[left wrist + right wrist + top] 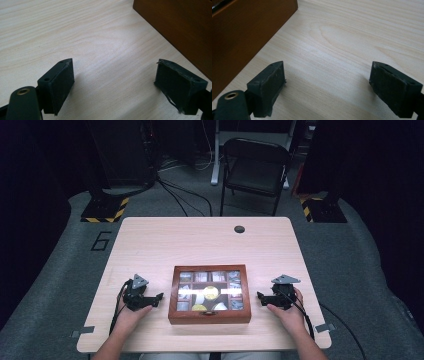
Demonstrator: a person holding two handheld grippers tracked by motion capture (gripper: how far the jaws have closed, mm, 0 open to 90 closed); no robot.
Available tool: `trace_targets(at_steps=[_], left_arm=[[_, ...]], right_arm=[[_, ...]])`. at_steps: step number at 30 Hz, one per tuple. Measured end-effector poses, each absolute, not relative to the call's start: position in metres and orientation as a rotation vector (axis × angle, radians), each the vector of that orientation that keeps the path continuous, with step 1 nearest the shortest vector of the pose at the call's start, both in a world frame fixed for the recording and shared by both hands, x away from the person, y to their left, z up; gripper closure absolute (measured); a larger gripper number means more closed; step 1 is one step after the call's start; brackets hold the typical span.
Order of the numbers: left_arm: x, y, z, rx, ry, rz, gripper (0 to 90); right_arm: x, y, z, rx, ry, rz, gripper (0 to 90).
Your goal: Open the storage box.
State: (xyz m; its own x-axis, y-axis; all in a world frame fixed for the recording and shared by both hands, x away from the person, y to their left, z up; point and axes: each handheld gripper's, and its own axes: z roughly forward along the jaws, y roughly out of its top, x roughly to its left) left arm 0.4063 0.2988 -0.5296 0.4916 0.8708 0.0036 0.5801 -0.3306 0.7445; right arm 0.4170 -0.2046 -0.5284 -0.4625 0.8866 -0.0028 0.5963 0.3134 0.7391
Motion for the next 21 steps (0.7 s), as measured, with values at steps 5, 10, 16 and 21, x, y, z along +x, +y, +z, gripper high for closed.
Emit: trace_targets(at_steps=[5, 10, 16, 21], left_arm=[[0.4060, 0.2984, -0.5296, 2.040, 1.195, 0.537, 15.5], [0.4060, 0.2984, -0.5296, 2.040, 1.195, 0.538, 15.4], [0.4058, 0.2984, -0.5294, 2.041, 1.197, 0.540, 15.5], [0.4058, 0.2987, -0.5295, 2.040, 1.197, 0.539, 15.7]], right_arm=[[0.4166, -0.2051, -0.5284, 1.306, 2.184, 0.968, 14.6], [0.4162, -0.2064, -0.5281, 1.279, 2.201, 0.980, 16.5], [0.4160, -0.2063, -0.5280, 1.280, 2.200, 0.979, 16.8], [0.4158, -0.2065, -0.5279, 1.282, 2.194, 0.978, 17.7]])
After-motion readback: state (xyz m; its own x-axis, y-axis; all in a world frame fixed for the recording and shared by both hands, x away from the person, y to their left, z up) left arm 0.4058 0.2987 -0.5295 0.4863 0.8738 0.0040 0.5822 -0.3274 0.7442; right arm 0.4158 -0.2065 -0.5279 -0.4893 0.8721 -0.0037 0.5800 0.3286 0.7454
